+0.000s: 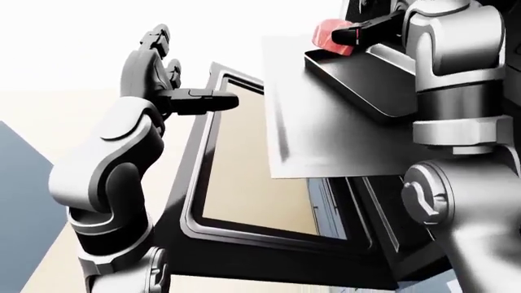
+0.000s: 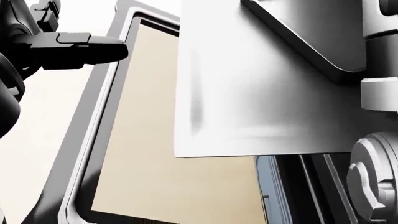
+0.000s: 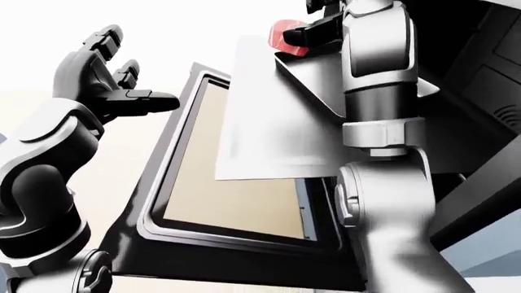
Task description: Place the steak on the top rack of the oven.
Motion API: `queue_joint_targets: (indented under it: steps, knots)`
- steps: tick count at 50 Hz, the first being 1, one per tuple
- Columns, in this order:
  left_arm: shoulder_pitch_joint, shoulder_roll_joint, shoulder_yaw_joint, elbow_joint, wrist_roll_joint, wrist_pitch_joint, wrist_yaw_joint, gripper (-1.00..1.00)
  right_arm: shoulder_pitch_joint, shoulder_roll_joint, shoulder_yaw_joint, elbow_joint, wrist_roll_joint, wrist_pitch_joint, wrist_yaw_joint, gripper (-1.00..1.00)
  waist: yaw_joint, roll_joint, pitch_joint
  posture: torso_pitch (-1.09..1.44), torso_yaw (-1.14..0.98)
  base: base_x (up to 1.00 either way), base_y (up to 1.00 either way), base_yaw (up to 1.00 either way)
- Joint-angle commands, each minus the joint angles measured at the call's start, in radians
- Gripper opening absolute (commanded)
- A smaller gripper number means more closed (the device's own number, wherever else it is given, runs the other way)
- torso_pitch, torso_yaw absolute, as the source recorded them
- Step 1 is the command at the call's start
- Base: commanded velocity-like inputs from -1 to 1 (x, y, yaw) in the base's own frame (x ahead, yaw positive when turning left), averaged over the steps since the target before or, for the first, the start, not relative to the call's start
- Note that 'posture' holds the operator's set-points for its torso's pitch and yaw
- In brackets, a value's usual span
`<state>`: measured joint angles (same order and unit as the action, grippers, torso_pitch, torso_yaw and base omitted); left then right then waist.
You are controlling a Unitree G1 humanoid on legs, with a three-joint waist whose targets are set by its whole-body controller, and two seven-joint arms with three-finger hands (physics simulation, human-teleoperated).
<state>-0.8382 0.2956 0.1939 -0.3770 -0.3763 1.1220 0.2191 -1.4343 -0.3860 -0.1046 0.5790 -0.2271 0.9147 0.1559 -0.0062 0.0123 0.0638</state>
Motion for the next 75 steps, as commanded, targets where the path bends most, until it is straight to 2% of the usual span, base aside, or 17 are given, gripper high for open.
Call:
queue_joint_targets:
  steps: [1,8,9,12,22,27,29,30,31,34,36,41,48,49,52,53,75]
  knots:
    - [-0.029,0.009,0.008,-0.022,0.003,-0.035,-0.001,1.0,-0.048,-0.013,-0.007,-0.03,-0.004,-0.064,-0.018,-1.0,0.001,-0.003,-0.033,0.0,0.0,0.0,0.0,0.0]
    - [-0.032,0.011,0.008,-0.022,0.002,-0.031,0.0,1.0,-0.052,-0.02,-0.011,-0.002,0.003,-0.079,-0.025,-1.0,0.001,-0.003,-0.034,0.0,0.0,0.01,0.0,0.0]
    - [-0.032,0.01,0.008,-0.023,0.002,-0.031,0.001,1.0,-0.048,-0.02,-0.011,-0.003,0.003,-0.082,-0.024,-1.0,0.0,-0.002,-0.058,0.0,0.0,0.07,0.0,0.0]
    - [-0.032,0.01,0.007,-0.022,0.003,-0.032,0.0,1.0,-0.035,-0.02,-0.015,-0.025,0.008,-0.069,-0.026,-1.0,0.002,0.007,-0.044,0.0,0.0,0.13,0.0,0.0]
    - [-0.02,0.014,0.015,-0.03,-0.001,-0.033,-0.001,1.0,-0.04,-0.018,-0.013,-0.01,0.015,-0.076,-0.035,-1.0,-0.002,0.037,-0.05,0.0,0.0,0.12,0.0,0.0]
    - [-0.019,0.014,0.015,-0.032,-0.003,-0.033,0.001,1.0,-0.032,-0.018,-0.013,-0.019,0.015,-0.07,-0.038,-1.0,-0.002,-0.007,-0.037,0.0,0.0,0.12,0.0,0.0]
    - [-0.018,0.014,0.015,-0.031,-0.003,-0.035,0.0,1.0,-0.032,-0.018,-0.012,-0.02,0.015,-0.07,-0.038,-1.0,0.001,-0.047,-0.042,0.0,0.0,0.13,0.0,0.0]
    - [-0.017,0.014,0.014,-0.032,-0.004,-0.035,0.0,1.0,-0.031,-0.017,-0.013,-0.02,0.016,-0.07,-0.038,-1.0,0.001,-0.087,-0.056,0.0,0.0,0.12,0.0,0.0]
    - [-0.015,0.013,0.013,-0.034,-0.004,-0.035,0.001,1.0,-0.028,-0.017,-0.013,-0.022,0.016,-0.071,-0.039,-1.0,-0.002,-0.05,-0.047,0.0,0.0,0.12,0.0,0.0]
    - [-0.021,0.012,0.012,-0.029,-0.004,-0.035,0.002,1.0,-0.029,-0.02,-0.013,-0.025,0.016,-0.068,-0.039,-1.0,0.006,-0.052,-0.057,0.0,0.0,0.11,0.0,0.0]
    - [-0.021,0.011,0.012,-0.031,-0.005,-0.033,0.004,1.0,-0.029,-0.019,-0.013,-0.023,0.017,-0.071,-0.04,-1.0,0.007,-0.041,-0.029,0.0,0.0,0.02,0.0,0.0]
    - [-0.02,0.015,0.014,-0.03,-0.006,-0.034,0.001,1.0,-0.024,-0.019,-0.014,-0.017,0.018,-0.081,-0.045,-1.0,-0.015,0.024,-0.032,0.0,0.0,0.0,0.0,0.0]
    - [-0.025,0.01,0.007,-0.02,-0.002,-0.042,0.002,1.0,-0.022,-0.025,-0.013,-0.024,0.017,-0.07,-0.041,-1.0,-0.003,0.001,-0.035,0.0,0.0,0.01,0.0,0.0]
    - [-0.029,0.009,0.006,-0.02,-0.002,-0.038,0.004,1.0,-0.024,-0.026,-0.014,-0.019,0.018,-0.074,-0.041,-1.0,-0.001,0.005,-0.061,0.0,0.0,0.06,0.0,0.0]
    - [-0.028,0.007,0.004,-0.023,-0.001,-0.037,0.005,1.0,-0.032,-0.029,-0.013,-0.015,0.016,-0.072,-0.038,-1.0,0.007,0.001,-0.06,0.0,0.0,0.06,0.0,0.0]
    - [-0.031,0.007,0.005,-0.022,-0.002,-0.035,0.005,1.0,-0.034,-0.03,-0.013,-0.011,0.016,-0.076,-0.037,-1.0,0.012,-0.008,-0.032,0.0,0.0,0.02,0.0,0.0]
    - [-0.011,0.008,0.01,-0.029,-0.001,-0.043,-0.002,1.0,-0.052,-0.06,-0.022,0.104,-0.003,-0.138,-0.061,-1.0,0.002,-0.004,-0.034,0.0,0.0,0.0,0.0,0.0]
